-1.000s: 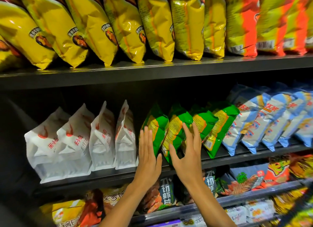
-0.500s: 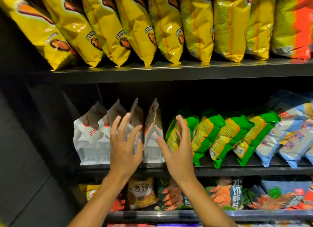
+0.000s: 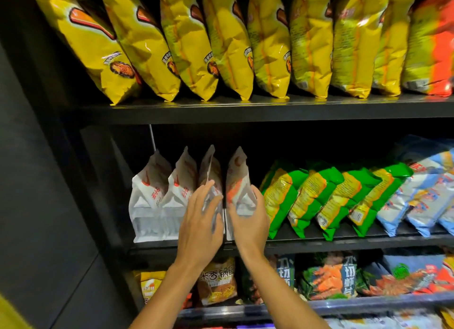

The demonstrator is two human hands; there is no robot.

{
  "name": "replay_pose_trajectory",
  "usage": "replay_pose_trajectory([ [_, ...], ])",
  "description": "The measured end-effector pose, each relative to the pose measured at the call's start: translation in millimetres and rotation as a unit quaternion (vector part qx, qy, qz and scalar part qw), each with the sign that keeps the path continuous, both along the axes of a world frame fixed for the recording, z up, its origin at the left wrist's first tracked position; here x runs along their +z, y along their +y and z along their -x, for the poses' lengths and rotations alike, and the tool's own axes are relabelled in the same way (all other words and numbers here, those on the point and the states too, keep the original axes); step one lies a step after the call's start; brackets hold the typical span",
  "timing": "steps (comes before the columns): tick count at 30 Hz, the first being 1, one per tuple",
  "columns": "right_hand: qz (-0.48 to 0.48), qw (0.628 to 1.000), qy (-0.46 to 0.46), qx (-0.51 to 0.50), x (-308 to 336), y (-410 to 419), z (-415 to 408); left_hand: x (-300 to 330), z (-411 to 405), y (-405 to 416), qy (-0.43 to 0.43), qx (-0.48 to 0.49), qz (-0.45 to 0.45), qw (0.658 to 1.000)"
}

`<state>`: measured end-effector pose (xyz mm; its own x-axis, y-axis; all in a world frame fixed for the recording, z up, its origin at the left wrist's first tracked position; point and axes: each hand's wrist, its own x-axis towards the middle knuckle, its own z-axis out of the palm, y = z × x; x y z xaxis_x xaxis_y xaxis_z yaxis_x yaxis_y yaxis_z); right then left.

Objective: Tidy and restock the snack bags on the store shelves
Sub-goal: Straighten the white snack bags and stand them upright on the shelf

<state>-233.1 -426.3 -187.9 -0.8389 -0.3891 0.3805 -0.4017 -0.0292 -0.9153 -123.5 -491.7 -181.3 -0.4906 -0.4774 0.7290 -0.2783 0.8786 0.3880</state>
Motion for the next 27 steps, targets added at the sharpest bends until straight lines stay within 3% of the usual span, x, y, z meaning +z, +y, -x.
replay_pose_trajectory([
  [6, 0.043, 0.999, -0.002, 0.003, 4.9, 40.3, -18.6, 1.7, -3.7, 12.0, -0.010, 0.013, -0.017, 1.000],
  [8, 0.059, 0.998, -0.010, 0.013, 10.3, 56.4, -25.5, 8.8, -5.3, 33.8, 0.025, 0.010, -0.041, 0.999],
  [14, 0.115, 0.991, 0.014, 0.065, 26.3, 122.4, -45.1, 31.2, -16.9, 126.4, 0.082, -0.096, -0.301, 0.945],
  [19, 0.091, 0.962, 0.073, 0.248, 30.3, 176.7, -44.6, 34.9, -25.6, 178.3, 0.196, -0.157, -0.391, 0.885],
  [24, 0.068, 0.897, 0.118, 0.420, 29.2, 211.7, -35.2, 40.9, -44.9, 202.5, 0.310, -0.083, -0.399, 0.859],
  [27, 0.107, 0.898, 0.075, 0.420, 30.1, 228.6, -31.6, 36.8, -61.5, 207.8, 0.317, -0.040, -0.413, 0.853],
])
